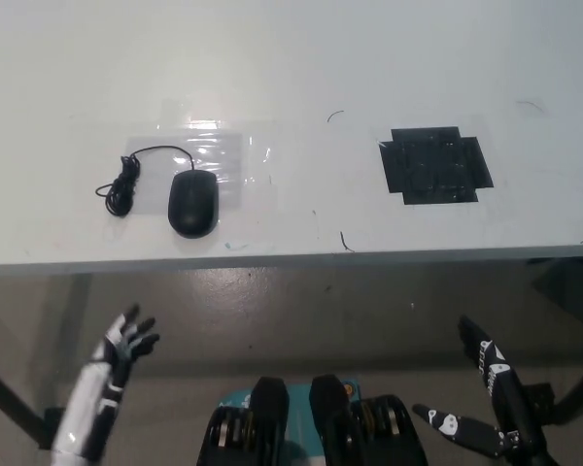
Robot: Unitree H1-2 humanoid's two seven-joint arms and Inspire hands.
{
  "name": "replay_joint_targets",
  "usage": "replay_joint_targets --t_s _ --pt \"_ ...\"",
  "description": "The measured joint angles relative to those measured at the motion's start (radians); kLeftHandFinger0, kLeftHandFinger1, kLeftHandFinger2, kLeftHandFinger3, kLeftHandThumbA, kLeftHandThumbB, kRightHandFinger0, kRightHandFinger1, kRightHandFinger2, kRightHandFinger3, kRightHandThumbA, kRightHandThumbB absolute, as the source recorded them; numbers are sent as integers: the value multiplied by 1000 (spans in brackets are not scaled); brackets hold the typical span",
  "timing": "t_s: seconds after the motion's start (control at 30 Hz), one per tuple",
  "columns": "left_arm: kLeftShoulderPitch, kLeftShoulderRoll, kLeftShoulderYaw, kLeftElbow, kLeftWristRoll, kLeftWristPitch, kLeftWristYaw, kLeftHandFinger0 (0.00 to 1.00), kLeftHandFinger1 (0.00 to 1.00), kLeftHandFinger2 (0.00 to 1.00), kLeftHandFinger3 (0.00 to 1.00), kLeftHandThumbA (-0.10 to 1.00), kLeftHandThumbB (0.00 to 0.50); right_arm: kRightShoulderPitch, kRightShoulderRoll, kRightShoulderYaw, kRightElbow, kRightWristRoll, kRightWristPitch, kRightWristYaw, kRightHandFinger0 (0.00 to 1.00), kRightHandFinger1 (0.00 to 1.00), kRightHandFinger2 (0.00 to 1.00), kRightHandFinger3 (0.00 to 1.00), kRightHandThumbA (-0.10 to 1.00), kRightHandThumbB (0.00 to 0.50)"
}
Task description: The robot uses left hand to click on the left button of the black mouse, which is placed on the left area of the table
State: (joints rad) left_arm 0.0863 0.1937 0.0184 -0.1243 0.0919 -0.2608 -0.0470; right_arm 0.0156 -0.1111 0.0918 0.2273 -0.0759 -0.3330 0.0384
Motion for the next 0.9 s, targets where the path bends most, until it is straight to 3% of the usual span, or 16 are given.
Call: replay_joint_targets --t_s 0.03,0.07,0.17,0.33,0.53,0.63,0.67,0.7,0.77,0.9 --pt "-11 24 4 -33 -2 7 -6 122 1 22 1000 1000 166 0 0 0 0 0 -1 0 1000 1000 1000 1000 1000 151" --pt "-17 35 6 -47 -3 11 -10 101 0 1 1000 1000 170 0 0 0 0 0 -1 0 1000 1000 1000 1000 1000 146" --pt "-88 134 26 -145 -25 62 -47 2 0 0 1000 1000 273 1 -1 -1 -1 0 -7 0 1000 1000 1000 1000 1000 156" --pt "-239 270 34 -199 -69 179 -110 0 0 0 1000 1000 191 2 0 -1 -1 0 -8 1 1000 1000 1000 1000 1000 142" --pt "-477 392 -22 -112 -121 298 -226 0 0 5 1000 1000 254 3 -1 -5 0 0 -8 1 1000 1000 1000 1000 1000 113" --pt "-583 436 -65 -40 -133 349 -284 0 0 126 1000 1000 336 3 0 -5 0 0 -8 1 1000 1000 1000 1000 1000 113" --pt "-629 449 -86 -7 -137 368 -312 91 11 170 1000 1000 339 3 0 -5 0 0 -8 1 1000 1000 1000 1000 1000 115" --pt "-660 453 -100 20 -140 381 -331 87 1 244 1000 1000 342 4 0 -5 0 0 -8 1 1000 1000 1000 1000 1000 115" --pt "-712 458 -136 79 -143 406 -364 2 77 371 1000 1000 390 4 0 -5 1 1 -8 1 1000 1000 1000 1000 1000 106" --pt "-838 461 -233 241 -141 470 -453 0 8 328 1000 1000 367 3 0 -6 2 1 -8 1 1000 1000 1000 1000 1000 105"
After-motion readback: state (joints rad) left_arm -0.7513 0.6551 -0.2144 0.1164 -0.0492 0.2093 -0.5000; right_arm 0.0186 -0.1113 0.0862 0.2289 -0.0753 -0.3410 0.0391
